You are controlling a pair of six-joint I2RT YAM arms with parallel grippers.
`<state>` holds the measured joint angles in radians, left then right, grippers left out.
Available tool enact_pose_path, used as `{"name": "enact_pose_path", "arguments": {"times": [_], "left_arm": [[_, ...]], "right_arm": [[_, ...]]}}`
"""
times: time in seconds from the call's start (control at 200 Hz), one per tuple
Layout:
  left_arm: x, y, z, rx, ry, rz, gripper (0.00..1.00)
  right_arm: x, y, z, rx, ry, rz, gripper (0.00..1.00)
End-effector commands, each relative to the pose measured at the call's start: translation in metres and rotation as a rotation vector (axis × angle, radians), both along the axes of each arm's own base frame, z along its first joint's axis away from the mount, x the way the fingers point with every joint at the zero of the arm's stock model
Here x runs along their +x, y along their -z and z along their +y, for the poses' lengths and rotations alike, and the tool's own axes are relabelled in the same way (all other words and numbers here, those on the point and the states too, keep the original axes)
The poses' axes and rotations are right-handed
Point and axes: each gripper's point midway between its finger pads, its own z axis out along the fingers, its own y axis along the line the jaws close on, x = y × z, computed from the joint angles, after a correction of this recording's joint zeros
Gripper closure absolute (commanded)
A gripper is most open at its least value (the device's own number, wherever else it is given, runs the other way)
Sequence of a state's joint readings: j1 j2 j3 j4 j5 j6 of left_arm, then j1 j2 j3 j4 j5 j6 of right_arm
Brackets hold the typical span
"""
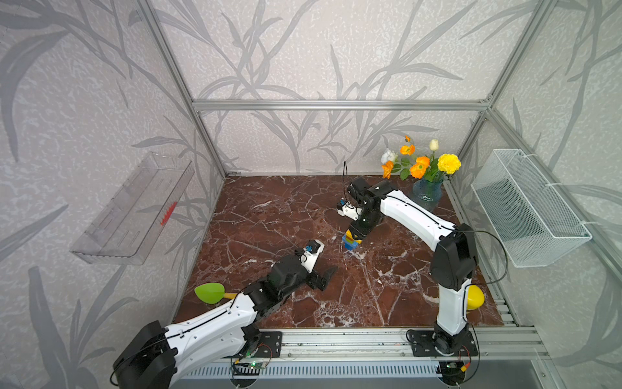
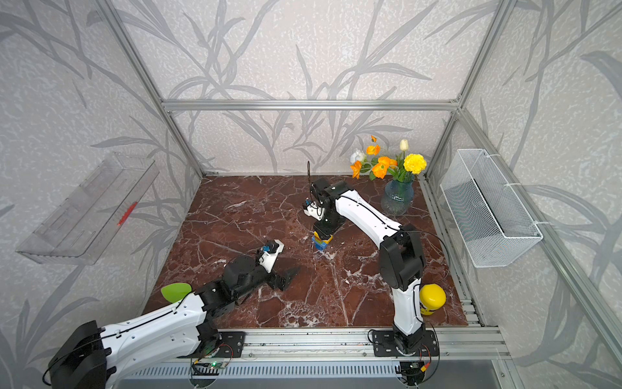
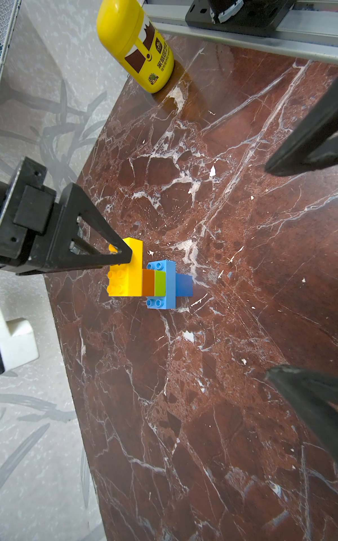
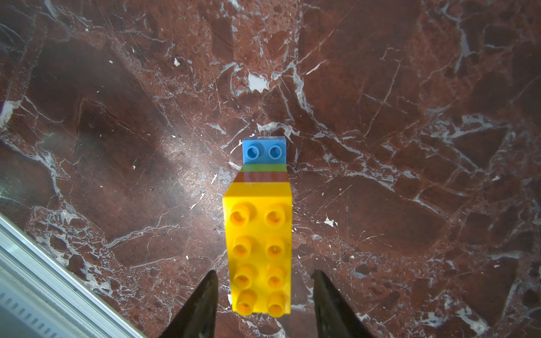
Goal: Assemble the letter f with lego
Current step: Pick up the lego brick from the center of the board.
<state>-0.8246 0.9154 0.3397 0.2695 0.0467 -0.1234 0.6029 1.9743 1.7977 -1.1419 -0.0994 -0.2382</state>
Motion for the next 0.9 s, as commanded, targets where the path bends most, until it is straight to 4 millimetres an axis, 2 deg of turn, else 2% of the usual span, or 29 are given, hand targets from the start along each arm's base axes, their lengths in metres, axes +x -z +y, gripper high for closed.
{"name": "enact_pose_path", "arguments": {"times": [0.0, 0.465, 0.895], "left_arm": [[0.002, -0.013, -0.007, -0.016, 0.015, -0.017, 0.01], [0.003, -0.012, -0.008, -0.013, 0.018, -0.015, 0.01], [0.003, -0.011, -0.007, -0.014, 0.014, -0.014, 0.01]], "right_arm": [[-0.004, 0.004, 0.001, 0.0, -0.009, 0.018, 0.5], [-0.005, 0.017, -0.002, -0.031, -0.006, 0.042, 0.54], [-0.005, 0.02, -0.001, -0.037, -0.006, 0.051, 0.57]]}}
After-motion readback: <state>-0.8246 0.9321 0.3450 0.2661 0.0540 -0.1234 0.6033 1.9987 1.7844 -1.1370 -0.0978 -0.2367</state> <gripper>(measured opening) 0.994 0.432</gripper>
